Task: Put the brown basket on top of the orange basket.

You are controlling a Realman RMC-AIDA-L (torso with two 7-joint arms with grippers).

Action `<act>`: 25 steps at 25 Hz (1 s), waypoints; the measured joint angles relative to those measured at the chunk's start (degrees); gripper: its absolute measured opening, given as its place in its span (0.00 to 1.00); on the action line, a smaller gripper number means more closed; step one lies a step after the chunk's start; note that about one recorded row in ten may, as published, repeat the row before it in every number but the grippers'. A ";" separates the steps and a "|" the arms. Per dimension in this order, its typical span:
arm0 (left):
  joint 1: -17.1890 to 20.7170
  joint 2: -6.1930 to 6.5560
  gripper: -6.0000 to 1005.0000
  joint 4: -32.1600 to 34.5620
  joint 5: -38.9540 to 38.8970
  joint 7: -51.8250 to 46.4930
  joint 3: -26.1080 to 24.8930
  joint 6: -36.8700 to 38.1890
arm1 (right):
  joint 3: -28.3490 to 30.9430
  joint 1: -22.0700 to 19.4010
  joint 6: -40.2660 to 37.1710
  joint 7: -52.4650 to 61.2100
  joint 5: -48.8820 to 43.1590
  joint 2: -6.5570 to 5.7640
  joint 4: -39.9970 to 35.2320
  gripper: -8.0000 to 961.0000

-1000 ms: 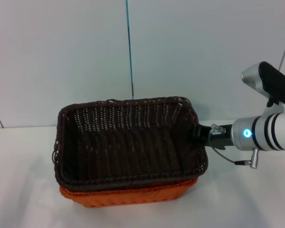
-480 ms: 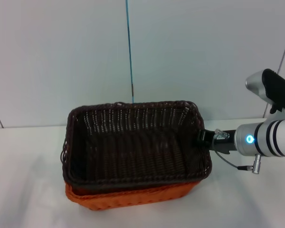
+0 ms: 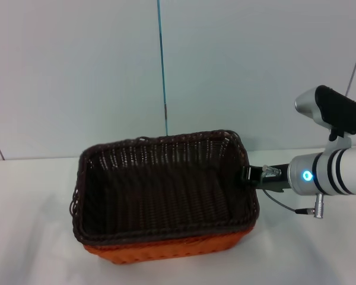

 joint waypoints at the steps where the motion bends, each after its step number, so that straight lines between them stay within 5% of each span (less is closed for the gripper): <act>1: 0.00 -0.05 0.90 0.00 0.00 0.00 -0.01 0.00 | -0.06 0.00 0.31 -0.02 -0.46 0.00 0.47 0.20; 5: 0.00 -0.31 0.90 0.00 0.00 0.00 -0.23 0.01 | -0.06 -0.04 1.04 -0.04 -1.74 -0.08 1.53 0.21; 16: 0.51 -0.81 0.90 -1.47 0.00 -0.15 -0.67 -0.42 | -0.16 -1.13 2.03 -0.07 -4.20 -0.06 4.78 0.69; 21: 0.18 -1.09 0.90 -1.59 -1.35 -0.51 -0.73 -0.18 | -2.29 -5.48 1.07 -0.21 -5.69 0.06 11.98 0.73; 25: -0.42 -1.10 0.90 -1.24 -4.15 -0.54 -0.65 0.75 | -6.97 -11.71 -7.39 -1.02 -7.98 0.06 20.17 0.73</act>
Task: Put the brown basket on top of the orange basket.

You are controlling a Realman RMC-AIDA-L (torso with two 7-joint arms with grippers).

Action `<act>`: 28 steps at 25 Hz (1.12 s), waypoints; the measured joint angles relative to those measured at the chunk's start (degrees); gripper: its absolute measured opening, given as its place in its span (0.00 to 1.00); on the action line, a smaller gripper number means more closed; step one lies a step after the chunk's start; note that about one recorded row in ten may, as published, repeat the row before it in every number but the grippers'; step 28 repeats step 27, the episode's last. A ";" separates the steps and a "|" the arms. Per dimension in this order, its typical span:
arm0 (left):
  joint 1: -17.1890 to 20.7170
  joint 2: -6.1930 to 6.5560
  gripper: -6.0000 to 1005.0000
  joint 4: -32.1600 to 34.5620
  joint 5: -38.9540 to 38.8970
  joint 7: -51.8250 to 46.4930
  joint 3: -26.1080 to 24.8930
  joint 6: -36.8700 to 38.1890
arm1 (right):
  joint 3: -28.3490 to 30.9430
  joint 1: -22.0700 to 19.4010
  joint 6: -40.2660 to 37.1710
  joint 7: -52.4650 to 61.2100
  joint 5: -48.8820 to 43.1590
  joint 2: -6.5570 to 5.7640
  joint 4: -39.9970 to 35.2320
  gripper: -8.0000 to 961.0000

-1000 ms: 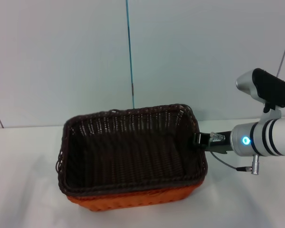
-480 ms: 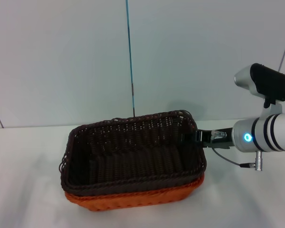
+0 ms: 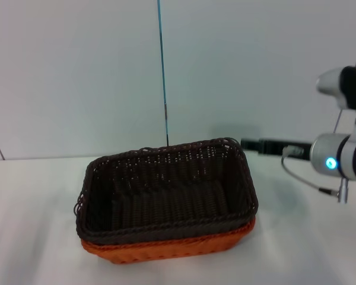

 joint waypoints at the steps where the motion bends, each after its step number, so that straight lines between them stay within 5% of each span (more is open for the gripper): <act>1: -0.31 0.00 0.90 0.23 -0.58 0.00 0.18 0.65 | -1.21 -1.75 -3.14 -0.78 -0.06 -0.03 1.97 0.73; 6: -1.30 -0.06 0.90 1.64 -0.89 -0.72 0.55 3.59 | -5.29 -8.15 -15.04 -8.15 -0.14 -0.06 6.35 0.73; 17: -1.83 0.00 0.90 10.15 -1.06 -4.16 3.79 16.57 | -23.32 -16.72 -50.99 -20.34 -4.15 0.24 0.19 0.73; 28: -3.10 0.06 0.90 25.23 -0.66 -9.96 10.34 38.80 | -25.91 -23.56 -57.83 -15.95 -3.93 0.01 -7.06 0.73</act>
